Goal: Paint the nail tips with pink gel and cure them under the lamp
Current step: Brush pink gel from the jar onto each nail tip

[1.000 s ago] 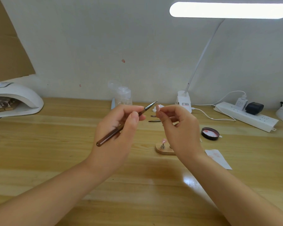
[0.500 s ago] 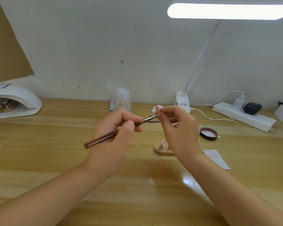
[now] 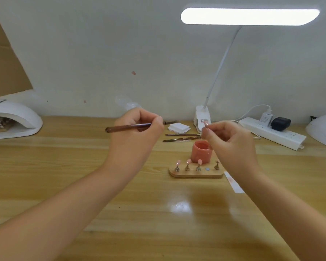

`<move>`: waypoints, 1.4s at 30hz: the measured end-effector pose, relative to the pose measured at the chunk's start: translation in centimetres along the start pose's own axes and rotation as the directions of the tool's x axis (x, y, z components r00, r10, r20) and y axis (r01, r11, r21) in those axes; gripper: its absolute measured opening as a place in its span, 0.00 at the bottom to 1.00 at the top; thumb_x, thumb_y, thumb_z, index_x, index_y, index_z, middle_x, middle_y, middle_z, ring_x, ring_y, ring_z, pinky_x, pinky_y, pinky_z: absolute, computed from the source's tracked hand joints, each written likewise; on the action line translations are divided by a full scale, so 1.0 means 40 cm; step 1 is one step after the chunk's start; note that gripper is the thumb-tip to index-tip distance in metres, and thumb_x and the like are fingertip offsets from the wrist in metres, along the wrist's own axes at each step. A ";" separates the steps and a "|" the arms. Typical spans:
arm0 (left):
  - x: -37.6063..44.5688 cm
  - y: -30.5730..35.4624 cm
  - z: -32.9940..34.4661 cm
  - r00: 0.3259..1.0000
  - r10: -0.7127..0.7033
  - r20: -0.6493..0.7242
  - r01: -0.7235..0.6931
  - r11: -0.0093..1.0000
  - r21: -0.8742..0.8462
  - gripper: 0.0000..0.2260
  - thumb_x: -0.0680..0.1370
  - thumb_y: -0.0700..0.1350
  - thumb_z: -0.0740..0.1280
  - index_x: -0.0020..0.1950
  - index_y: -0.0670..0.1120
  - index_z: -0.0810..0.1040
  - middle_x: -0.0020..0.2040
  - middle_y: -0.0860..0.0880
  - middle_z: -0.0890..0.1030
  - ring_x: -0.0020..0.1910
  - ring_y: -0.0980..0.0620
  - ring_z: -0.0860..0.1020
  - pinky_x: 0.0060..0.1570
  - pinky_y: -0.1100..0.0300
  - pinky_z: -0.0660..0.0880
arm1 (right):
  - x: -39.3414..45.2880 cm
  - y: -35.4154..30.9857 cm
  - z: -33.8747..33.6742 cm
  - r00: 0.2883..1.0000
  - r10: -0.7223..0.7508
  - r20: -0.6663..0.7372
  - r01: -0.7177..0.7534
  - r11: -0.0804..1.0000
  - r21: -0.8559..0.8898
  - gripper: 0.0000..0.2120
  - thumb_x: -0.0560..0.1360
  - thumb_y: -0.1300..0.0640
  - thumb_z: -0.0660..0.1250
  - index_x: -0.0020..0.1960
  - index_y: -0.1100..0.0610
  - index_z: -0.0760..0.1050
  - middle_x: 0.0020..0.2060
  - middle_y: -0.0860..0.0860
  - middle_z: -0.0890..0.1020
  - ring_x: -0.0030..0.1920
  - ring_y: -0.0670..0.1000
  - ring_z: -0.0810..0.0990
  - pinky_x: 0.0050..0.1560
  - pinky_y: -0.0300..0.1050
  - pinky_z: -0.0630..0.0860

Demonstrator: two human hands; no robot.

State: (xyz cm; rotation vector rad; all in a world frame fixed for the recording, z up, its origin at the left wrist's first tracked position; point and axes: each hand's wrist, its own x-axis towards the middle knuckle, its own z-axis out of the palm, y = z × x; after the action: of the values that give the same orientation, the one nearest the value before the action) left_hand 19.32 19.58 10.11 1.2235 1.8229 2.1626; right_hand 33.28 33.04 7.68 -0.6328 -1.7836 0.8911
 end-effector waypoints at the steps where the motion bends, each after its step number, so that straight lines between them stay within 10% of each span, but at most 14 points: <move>1: 0.009 0.000 0.015 1.000 -0.016 0.002 0.016 1.000 0.024 0.09 0.75 0.41 0.70 0.35 0.48 0.77 0.30 0.54 0.79 0.30 0.59 0.74 0.29 0.71 0.69 | -0.015 0.015 -0.011 1.000 -0.003 0.013 0.003 1.000 -0.012 0.04 0.74 0.58 0.71 0.41 0.51 0.80 0.34 0.47 0.84 0.36 0.45 0.83 0.42 0.47 0.81; 4: 0.036 -0.008 0.067 0.997 -0.062 0.039 0.057 0.992 0.114 0.09 0.74 0.44 0.70 0.34 0.50 0.77 0.30 0.56 0.80 0.27 0.64 0.73 0.27 0.73 0.68 | -0.056 0.053 -0.024 0.999 0.003 0.044 -0.001 0.999 -0.047 0.06 0.73 0.58 0.72 0.40 0.49 0.79 0.29 0.42 0.82 0.29 0.39 0.78 0.31 0.34 0.74; 15: 0.152 -0.042 0.222 0.915 -0.160 0.370 -0.113 0.779 0.617 0.12 0.69 0.40 0.63 0.27 0.46 0.65 0.24 0.51 0.66 0.24 0.53 0.64 0.25 0.61 0.60 | -0.079 0.108 -0.014 0.991 -0.131 0.011 0.130 0.966 -0.225 0.03 0.69 0.58 0.73 0.39 0.53 0.79 0.28 0.40 0.79 0.29 0.45 0.74 0.31 0.32 0.67; 27: 0.154 -0.068 0.286 0.809 -0.340 0.479 -0.090 0.734 0.673 0.15 0.74 0.41 0.66 0.30 0.48 0.65 0.27 0.52 0.68 0.26 0.54 0.66 0.21 0.65 0.61 | -0.073 0.132 -0.005 0.995 -0.094 0.036 0.100 0.958 -0.268 0.06 0.70 0.57 0.73 0.38 0.49 0.76 0.29 0.43 0.78 0.28 0.46 0.72 0.32 0.41 0.69; 33: 0.175 -0.072 0.259 0.860 -0.393 0.326 0.196 0.843 0.500 0.07 0.73 0.40 0.65 0.35 0.44 0.78 0.28 0.52 0.78 0.31 0.53 0.74 0.33 0.62 0.72 | -0.073 0.132 -0.003 0.994 -0.098 0.042 0.106 0.958 -0.265 0.06 0.70 0.58 0.73 0.39 0.50 0.77 0.30 0.43 0.78 0.28 0.47 0.71 0.32 0.42 0.70; 42: 0.178 -0.118 0.174 0.778 -0.604 0.170 0.576 0.795 0.189 0.03 0.72 0.38 0.66 0.39 0.41 0.79 0.23 0.51 0.78 0.19 0.58 0.69 0.24 0.68 0.67 | -0.074 0.129 -0.004 0.992 -0.110 0.058 0.121 0.958 -0.259 0.06 0.70 0.58 0.73 0.39 0.49 0.77 0.29 0.42 0.78 0.28 0.47 0.72 0.32 0.46 0.72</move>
State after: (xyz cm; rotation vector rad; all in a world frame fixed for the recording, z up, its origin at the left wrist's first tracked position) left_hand 16.56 30.25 9.71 0.7154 1.9264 1.5182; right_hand 34.59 33.91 1.93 -0.6725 -1.9747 0.5978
